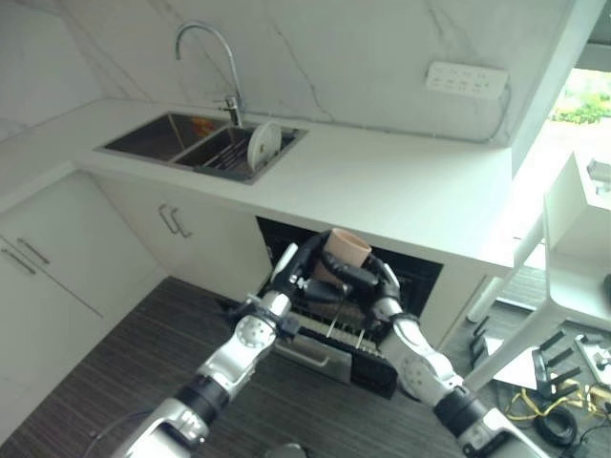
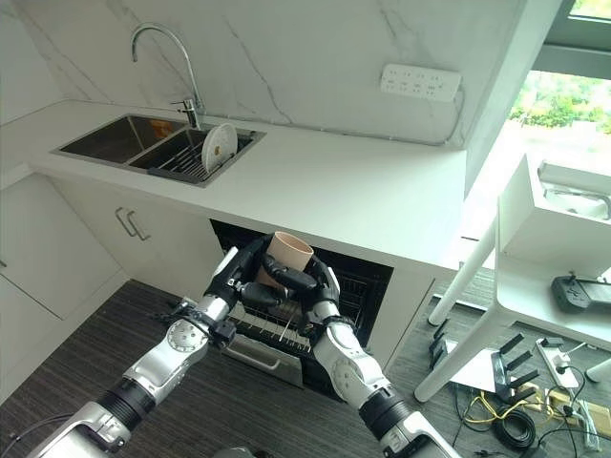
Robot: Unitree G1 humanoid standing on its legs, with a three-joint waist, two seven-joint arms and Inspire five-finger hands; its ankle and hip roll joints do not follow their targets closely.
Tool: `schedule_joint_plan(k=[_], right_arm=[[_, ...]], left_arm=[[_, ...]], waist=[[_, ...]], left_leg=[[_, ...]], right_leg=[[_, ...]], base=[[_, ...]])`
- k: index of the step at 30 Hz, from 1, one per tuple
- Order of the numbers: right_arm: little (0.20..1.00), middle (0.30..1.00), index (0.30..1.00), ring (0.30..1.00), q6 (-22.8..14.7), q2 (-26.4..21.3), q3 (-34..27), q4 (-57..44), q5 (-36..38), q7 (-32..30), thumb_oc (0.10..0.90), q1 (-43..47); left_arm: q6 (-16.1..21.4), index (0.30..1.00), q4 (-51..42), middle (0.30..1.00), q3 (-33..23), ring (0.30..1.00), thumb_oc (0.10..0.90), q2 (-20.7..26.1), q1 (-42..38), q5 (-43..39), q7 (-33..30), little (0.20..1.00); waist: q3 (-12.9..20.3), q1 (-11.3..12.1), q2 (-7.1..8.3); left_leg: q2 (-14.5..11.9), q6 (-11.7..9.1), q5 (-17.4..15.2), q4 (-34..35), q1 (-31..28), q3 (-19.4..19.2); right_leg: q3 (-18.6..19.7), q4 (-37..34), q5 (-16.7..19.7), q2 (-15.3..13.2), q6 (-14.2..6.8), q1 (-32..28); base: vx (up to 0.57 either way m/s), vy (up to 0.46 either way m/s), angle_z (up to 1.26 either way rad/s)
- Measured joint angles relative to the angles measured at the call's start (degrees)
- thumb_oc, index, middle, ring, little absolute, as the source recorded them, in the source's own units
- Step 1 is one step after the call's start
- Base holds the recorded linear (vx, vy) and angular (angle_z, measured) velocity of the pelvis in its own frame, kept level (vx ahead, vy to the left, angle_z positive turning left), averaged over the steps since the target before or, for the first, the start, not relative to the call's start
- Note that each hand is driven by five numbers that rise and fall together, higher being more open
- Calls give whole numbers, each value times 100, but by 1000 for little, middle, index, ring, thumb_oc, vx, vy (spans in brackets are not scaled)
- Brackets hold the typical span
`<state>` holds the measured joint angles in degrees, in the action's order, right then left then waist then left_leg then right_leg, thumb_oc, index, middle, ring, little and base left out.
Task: Place the dishes in the dishwasher.
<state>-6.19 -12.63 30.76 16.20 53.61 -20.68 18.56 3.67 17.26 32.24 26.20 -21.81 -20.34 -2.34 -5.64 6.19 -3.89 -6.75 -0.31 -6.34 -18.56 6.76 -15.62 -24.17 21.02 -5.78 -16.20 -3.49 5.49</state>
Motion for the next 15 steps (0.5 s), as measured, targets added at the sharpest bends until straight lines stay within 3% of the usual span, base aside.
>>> schedule_joint_plan(k=[4, 8, 11, 15], right_arm=[[300, 300, 300, 300, -79, -365, -98, -82, -68, -100, 400, -52], [300, 300, 300, 300, -303, -396, -594, -146, -67, -190, 400, -55], [300, 300, 300, 300, -783, -355, -1013, -609, -66, -202, 400, -56], [300, 300, 300, 300, -907, -354, -1264, -972, -64, 158, 400, -177]], left_arm=[[-437, 900, -435, 900, -79, 900, 800, 541, 130, -146, 1177, 900], [-960, 900, -770, 900, -270, 900, 800, 882, 385, -510, 2101, 900], [-1328, 900, -1239, 900, 21, 900, 800, 1185, 858, -886, 3149, 900], [-1475, 900, -1529, 900, -379, 900, 800, 1121, 1462, -1106, 3425, 900]], waist=[[-1, 43, -94], [-5, 80, -101], [-19, 43, -199], [-21, 80, -204]], left_leg=[[7, -2, -3, 53, -1, -6], [23, -5, -4, 87, 3, -4], [58, 0, -4, 111, -8, -6], [66, -2, -3, 198, -101, -61]], right_leg=[[-6, -33, -1, 4, -1, 0], [-13, -75, 17, 6, -29, -5], [-17, -109, 48, -1, -75, -1], [1, -128, 44, -2, -83, -31]], base=[[16, 13, -1], [0, 0, 0], [10, 2, 0], [33, 9, -6]])
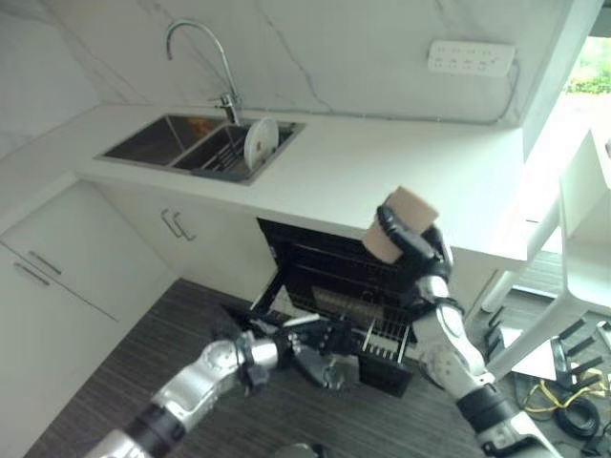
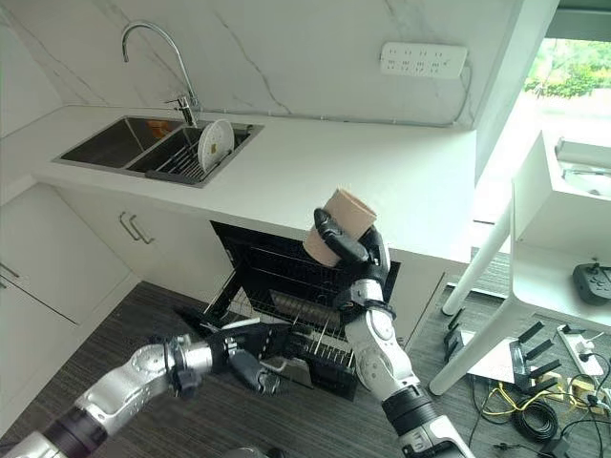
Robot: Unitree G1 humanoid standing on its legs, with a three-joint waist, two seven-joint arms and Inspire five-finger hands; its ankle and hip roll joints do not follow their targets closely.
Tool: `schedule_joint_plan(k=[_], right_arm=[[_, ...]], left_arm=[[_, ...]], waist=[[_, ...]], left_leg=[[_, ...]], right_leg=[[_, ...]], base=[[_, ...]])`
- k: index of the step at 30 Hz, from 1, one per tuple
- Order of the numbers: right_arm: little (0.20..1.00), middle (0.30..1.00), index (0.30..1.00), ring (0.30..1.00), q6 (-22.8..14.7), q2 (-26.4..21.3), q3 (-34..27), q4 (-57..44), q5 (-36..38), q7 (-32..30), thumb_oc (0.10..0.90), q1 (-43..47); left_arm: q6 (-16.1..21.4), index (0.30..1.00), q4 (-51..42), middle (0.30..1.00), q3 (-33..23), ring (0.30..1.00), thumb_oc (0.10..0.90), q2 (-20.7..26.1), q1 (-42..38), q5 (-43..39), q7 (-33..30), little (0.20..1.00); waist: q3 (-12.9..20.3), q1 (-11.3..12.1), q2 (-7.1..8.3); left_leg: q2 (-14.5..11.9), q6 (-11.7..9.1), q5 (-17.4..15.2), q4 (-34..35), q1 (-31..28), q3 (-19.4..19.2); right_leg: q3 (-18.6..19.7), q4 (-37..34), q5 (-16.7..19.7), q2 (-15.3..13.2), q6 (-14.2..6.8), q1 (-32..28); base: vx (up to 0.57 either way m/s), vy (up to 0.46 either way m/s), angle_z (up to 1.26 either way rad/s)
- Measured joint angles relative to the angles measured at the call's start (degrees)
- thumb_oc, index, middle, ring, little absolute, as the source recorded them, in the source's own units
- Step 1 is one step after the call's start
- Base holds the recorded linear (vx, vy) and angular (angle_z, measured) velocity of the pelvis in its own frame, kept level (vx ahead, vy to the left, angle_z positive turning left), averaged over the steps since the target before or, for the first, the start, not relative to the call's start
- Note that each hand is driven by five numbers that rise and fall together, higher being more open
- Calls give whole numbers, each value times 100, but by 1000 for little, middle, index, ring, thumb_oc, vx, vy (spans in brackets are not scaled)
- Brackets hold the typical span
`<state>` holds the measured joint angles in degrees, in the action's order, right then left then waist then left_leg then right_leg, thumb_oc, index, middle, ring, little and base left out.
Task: Place the dishes in the dishwasher.
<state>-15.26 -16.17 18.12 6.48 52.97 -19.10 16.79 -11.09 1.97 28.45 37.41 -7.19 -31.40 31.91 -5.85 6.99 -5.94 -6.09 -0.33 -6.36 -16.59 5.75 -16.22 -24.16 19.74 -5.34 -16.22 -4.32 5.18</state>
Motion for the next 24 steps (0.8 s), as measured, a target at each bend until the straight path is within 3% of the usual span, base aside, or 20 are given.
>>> schedule_joint_plan(k=[4, 7, 9, 11, 16, 19, 23, 24], right_arm=[[300, 300, 300, 300, 112, 1, -35, 69, 0, 168, 400, -343], [300, 300, 300, 300, 467, -21, -19, 140, -3, 257, 400, -530], [300, 300, 300, 300, 747, -164, 60, 385, -3, 379, 400, -567], [300, 300, 300, 300, 869, -217, 89, 486, -2, 441, 400, -569], [300, 300, 300, 300, 1210, -132, 88, 512, -7, 834, 400, -547], [300, 300, 300, 300, 1486, -139, 99, 514, -212, 1068, 400, -540], [300, 300, 300, 300, 1731, -328, 81, 875, -90, 1054, 400, -439], [300, 300, 300, 300, 1801, -408, 86, 1170, 36, 1001, 400, -191]], left_arm=[[31, 900, 115, 900, -783, 900, 800, 8, 109, 13, -92, 900], [443, 900, 554, 900, -1135, 900, 800, 114, 109, 769, -635, 900], [801, 900, 879, 900, -1128, 900, 800, 627, 106, 1729, -1171, 900], [986, 900, 1043, 900, -1126, 900, 800, 821, 107, 2021, -1445, 900], [1541, 900, 922, 900, -1127, 900, 800, 617, 111, 2553, -2291, 900], [1894, 900, 839, 900, -1086, 900, 800, 620, 105, 3109, -2679, 900], [1910, 900, 875, 900, -897, 900, 800, 844, -131, 4176, -2931, 900], [1910, 900, 917, 900, -601, 900, 800, 1084, -415, 4364, -2987, 900]], waist=[[-14, 66, 23], [-42, 76, 69], [-121, 96, 195], [-171, 107, 272], [-277, 200, 396], [-438, 163, 384], [-623, 111, 334], [-714, 111, 313]], left_leg=[[6, -13, -13, 34, 7, -2], [7, -18, -14, 44, 4, -2], [5, -23, -20, 43, 17, 7], [7, -22, -22, 38, 29, 20], [13, -4, -24, -59, 268, 89], [9, 2, -22, -103, 338, 92], [10, 18, -10, -129, 436, 80], [9, 30, 12, -150, 510, 83]], right_leg=[[5, -25, -27, -8, -9, -3], [5, -24, -32, -10, -13, -2], [-3, -24, -34, -9, -15, 1], [-7, -23, -34, -8, -16, 13], [-66, -30, -25, -18, -29, 186], [-58, 8, -25, -24, -27, 255], [-20, 54, -19, -36, -22, 386], [-3, 85, -12, -40, -11, 459]], base=[[56, 25, 0], [62, 19, 0], [85, 9, 2], [41, 4, 5], [2, 3, 7], [0, 0, 0], [-90, 19, -2], [-189, 6, 0]])
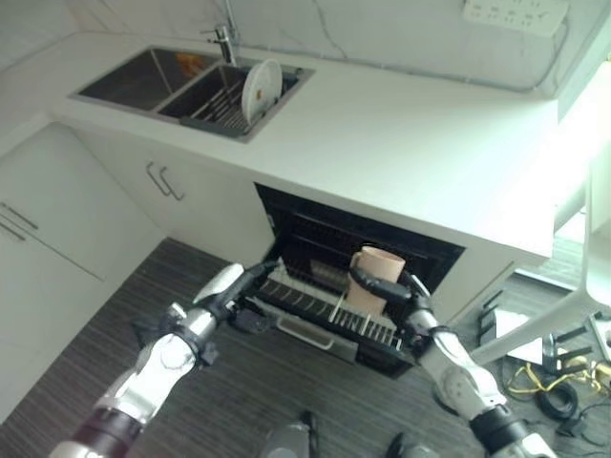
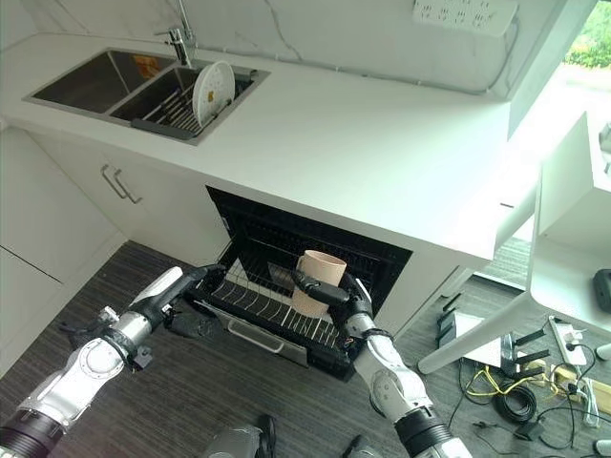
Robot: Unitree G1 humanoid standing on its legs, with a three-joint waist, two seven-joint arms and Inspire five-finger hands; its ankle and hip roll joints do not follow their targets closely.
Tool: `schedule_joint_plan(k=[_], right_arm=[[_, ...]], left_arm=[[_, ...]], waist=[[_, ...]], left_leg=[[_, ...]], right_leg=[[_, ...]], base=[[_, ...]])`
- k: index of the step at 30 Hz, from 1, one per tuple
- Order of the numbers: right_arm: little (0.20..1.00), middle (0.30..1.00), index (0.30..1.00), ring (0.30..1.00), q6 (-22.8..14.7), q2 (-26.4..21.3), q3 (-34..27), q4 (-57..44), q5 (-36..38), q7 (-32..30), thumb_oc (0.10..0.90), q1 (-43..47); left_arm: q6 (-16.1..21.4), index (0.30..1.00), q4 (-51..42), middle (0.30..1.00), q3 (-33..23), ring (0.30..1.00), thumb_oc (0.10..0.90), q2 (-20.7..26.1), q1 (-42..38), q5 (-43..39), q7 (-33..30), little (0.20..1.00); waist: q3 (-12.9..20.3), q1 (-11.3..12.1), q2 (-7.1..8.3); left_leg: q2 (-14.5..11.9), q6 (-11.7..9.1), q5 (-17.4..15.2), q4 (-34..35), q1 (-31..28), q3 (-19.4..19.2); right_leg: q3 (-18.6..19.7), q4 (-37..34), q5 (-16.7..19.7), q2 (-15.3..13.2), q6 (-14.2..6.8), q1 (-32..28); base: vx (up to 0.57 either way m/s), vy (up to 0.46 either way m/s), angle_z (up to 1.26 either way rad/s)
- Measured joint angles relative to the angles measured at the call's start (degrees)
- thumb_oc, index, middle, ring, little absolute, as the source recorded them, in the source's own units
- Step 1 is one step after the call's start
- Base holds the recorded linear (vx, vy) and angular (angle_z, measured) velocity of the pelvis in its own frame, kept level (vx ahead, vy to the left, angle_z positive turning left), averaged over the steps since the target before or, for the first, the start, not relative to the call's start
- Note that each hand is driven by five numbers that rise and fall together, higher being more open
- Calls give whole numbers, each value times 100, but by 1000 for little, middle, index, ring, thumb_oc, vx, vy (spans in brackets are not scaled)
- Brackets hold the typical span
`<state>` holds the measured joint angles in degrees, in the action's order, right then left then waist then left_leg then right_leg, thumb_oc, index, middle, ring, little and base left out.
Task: Place the dishes in the dishwasher.
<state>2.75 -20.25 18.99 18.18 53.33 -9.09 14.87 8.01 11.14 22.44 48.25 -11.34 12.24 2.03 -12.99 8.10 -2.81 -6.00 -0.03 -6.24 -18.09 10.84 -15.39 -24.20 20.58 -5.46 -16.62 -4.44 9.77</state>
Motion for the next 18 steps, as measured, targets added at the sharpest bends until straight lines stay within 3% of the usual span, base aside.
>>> schedule_joint_plan(k=[2, 4, 5, 10, 17, 18], right_arm=[[300, 300, 300, 300, 88, -230, -28, 582, 202, -257, 400, 799], [300, 300, 300, 300, 107, -372, -84, 1003, 317, -386, 400, 1815], [300, 300, 300, 300, 107, -382, -110, 1065, 316, -386, 400, 1970], [300, 300, 300, 300, 105, -472, -215, 1340, 306, -368, 400, 2236], [300, 300, 300, 300, 85, -542, -419, 1881, 176, -411, 400, 2302], [789, 789, 789, 789, 61, -541, -442, 1925, 149, -407, 726, 2354]], left_arm=[[14, 900, 138, 900, 739, 900, 800, 479, -981, 185, -88, 900], [55, 900, 428, 900, 1226, 900, 800, 513, -2193, 207, -243, 900], [61, 900, 425, 900, 1349, 900, 800, 515, -2412, 206, -290, 900], [32, 900, 243, 900, 1430, 900, 800, 490, -2597, 204, -273, 900], [-163, 900, 199, 900, 1567, 900, 800, 490, -2790, 193, -146, 900], [-182, 900, 186, 900, 1570, 900, 800, 490, -2799, 162, -136, 900]], waist=[[-314, -3, -110], [-854, -22, -205], [-968, -21, -207], [-1341, -97, -280], [-1394, -48, -329], [-1395, -53, -331]], left_leg=[[4, 48, 145, -24, 331, 2], [6, 75, 344, -8, 609, 8], [8, 75, 376, 8, 630, 3], [10, 74, 417, 53, 694, 0], [51, 66, 444, 212, 612, -40], [60, 67, 455, 237, 596, -47]], right_leg=[[8, 83, 108, -25, 42, 345], [29, 175, 225, -31, 114, 680], [32, 196, 233, -37, 126, 715], [27, 183, 251, -35, 150, 788], [43, 137, 253, -42, 152, 790], [47, 136, 253, -47, 152, 790]], base=[[-231, 8, 2], [-195, 24, 0], [-77, 24, 0], [-59, 26, 0], [-16, 16, -2], [-3, 13, -4]])
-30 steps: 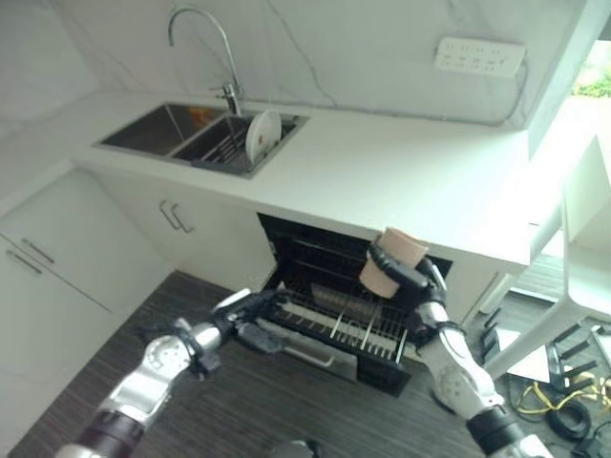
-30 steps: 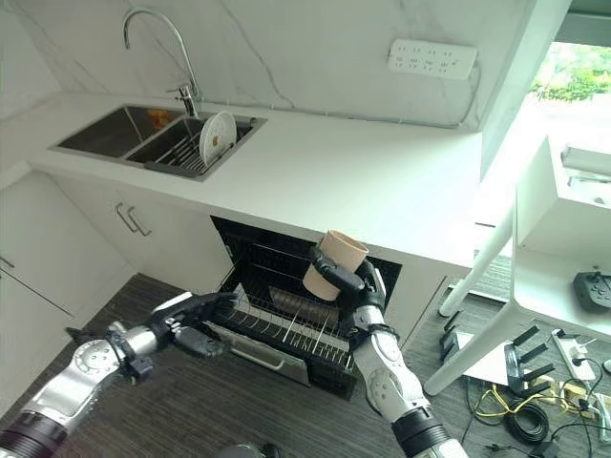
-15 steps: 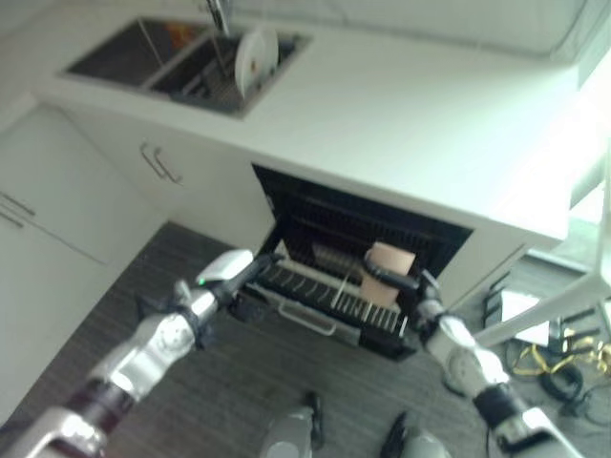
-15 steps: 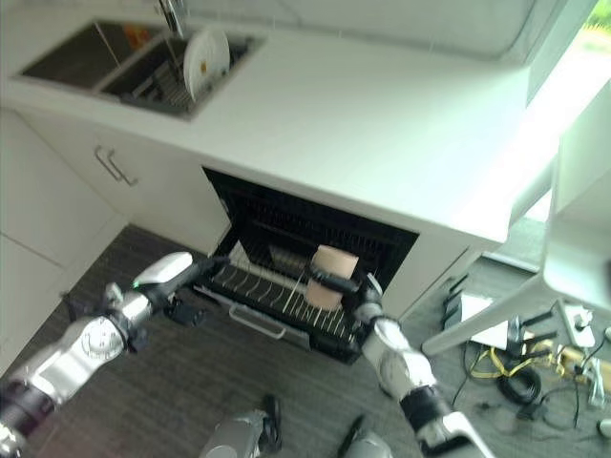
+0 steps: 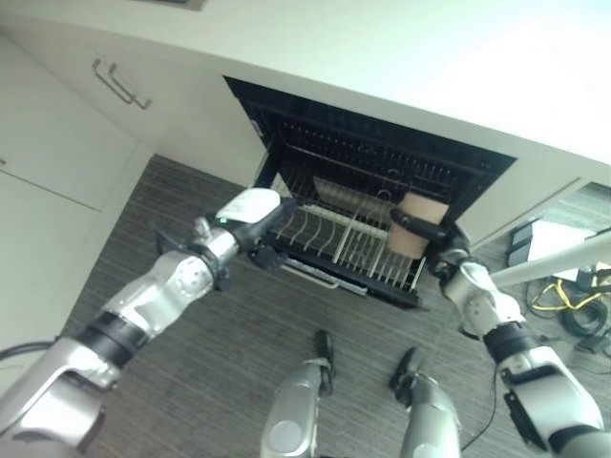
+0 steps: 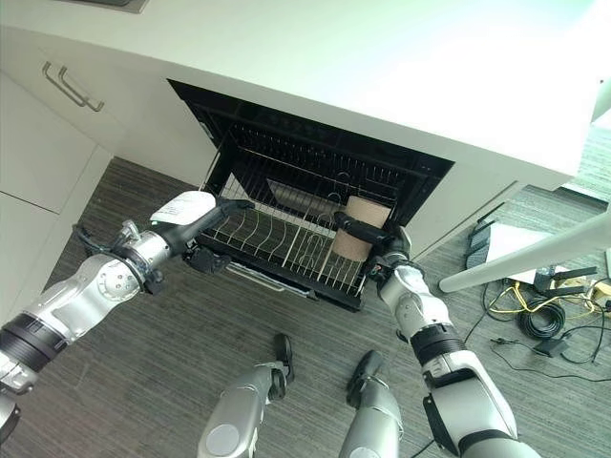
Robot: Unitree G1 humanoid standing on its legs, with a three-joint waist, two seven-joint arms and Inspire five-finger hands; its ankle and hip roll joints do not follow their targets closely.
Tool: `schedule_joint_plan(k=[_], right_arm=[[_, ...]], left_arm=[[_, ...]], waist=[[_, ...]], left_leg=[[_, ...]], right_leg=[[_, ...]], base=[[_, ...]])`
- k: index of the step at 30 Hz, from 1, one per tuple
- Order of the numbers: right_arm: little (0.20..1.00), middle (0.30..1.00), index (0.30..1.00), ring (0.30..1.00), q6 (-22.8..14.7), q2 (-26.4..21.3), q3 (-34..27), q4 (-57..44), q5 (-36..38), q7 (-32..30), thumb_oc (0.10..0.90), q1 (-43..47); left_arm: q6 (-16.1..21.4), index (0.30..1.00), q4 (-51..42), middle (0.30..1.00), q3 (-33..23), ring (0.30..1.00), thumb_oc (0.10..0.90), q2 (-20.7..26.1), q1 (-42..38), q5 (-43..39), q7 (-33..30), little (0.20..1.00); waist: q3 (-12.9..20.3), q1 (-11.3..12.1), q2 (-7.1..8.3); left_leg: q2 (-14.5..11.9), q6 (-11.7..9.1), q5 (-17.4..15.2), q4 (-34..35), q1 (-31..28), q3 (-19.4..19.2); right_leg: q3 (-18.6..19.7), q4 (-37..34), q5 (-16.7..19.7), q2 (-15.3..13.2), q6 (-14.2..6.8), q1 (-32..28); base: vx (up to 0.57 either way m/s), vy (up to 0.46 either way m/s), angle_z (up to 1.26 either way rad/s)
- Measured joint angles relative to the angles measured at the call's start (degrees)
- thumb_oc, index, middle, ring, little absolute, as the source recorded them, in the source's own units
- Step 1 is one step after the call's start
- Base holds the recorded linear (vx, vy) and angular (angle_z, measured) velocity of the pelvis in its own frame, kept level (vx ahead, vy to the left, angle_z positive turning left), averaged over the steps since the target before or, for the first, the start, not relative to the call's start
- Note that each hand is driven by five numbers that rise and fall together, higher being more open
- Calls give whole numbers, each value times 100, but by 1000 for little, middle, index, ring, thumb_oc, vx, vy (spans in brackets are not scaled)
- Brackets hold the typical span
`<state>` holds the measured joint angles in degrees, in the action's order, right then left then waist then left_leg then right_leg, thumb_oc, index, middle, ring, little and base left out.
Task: Place the dishes in the dishwasher.
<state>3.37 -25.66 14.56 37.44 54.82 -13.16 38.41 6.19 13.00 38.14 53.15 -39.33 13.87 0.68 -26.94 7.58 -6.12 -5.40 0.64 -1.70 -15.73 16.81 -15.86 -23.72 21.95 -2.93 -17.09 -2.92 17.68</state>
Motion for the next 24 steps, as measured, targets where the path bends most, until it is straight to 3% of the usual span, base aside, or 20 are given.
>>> schedule_joint_plan(k=[1, 7, 13, 24], right_arm=[[900, 900, 900, 900, -30, 5, -7, 130, -58, 6, 800, 85], [900, 900, 900, 900, -70, 11, -70, 178, -833, -57, 800, 98], [900, 900, 900, 900, -276, 248, -17, 91, -1548, -621, 800, 89], [900, 900, 900, 900, -274, 331, 42, -30, -1532, -863, 800, -32]], left_arm=[[-9, 900, -9, 900, 4, 900, 800, 0, 0, 0, 1, 900], [-115, 900, -29, 900, 7, 900, 800, -2, 115, 1, 2, 900], [-132, 900, -30, 900, -16, 900, 800, -5, 460, 22, -9, 900], [-213, 900, -67, 900, -19, 900, 800, -43, 526, 54, -8, 900]], waist=[[-1, 0, -1], [-1, 45, -2], [2, -47, -15], [11, -96, -105]], left_leg=[[0, -1, 3, 3, -4, -1], [8, 3, 13, 18, -58, -45], [57, 11, 48, 113, -187, -128], [56, 12, 52, 113, -191, -145]], right_leg=[[1, 1, 0, 0, 0, 0], [61, 18, 0, -4, -1, 0], [180, 5, 7, -29, -12, -3], [190, 8, 18, -31, -21, -3]], base=[[0, 0, 0], [5, 1, -3], [7, 35, -6], [1, 2, 0]])
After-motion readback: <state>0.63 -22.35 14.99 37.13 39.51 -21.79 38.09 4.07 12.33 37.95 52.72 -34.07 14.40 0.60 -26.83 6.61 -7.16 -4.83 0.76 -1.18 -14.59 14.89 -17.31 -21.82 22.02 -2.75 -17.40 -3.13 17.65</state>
